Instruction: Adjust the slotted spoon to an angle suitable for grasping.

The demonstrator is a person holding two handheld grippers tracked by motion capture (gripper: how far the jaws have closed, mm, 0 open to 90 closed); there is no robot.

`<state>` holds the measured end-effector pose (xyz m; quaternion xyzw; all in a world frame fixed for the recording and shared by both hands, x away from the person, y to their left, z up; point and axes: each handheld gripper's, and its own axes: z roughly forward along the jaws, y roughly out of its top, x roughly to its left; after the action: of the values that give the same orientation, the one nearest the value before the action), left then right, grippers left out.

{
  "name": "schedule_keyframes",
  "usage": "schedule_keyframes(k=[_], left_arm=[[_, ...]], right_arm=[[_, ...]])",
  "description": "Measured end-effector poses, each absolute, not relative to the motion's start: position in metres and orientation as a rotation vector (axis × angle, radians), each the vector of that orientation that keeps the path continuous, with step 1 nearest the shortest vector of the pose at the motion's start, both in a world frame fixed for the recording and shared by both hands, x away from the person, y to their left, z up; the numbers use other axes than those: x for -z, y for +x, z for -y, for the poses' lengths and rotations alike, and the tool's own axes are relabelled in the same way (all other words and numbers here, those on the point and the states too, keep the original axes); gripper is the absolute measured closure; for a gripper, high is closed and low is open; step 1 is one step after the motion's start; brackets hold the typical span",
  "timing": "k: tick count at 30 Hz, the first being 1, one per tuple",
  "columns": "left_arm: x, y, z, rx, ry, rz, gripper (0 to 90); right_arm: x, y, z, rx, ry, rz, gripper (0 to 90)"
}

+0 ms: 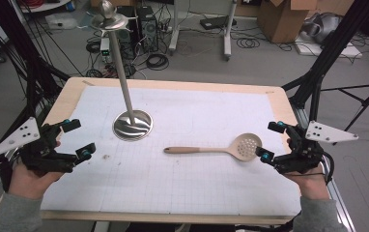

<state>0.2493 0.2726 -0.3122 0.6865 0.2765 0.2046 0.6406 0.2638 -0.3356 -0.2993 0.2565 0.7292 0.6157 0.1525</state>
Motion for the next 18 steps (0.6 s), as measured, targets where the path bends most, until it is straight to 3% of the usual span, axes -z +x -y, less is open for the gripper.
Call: schedule_keyframes(k=[10, 18], left_arm=[[0.3141, 0.2483, -0.2735, -0.463, 1.571, -0.635, 5.6], [0.3153, 0.2462, -0.2766, -0.47, 1.572, -0.647, 5.6]], right_arm=[[0.3015, 0.2634, 0.3344, -1.768, 0.718, -2.112, 1.9], [0.307, 0.2709, 0.3298, -1.757, 0.702, -2.156, 11.6]])
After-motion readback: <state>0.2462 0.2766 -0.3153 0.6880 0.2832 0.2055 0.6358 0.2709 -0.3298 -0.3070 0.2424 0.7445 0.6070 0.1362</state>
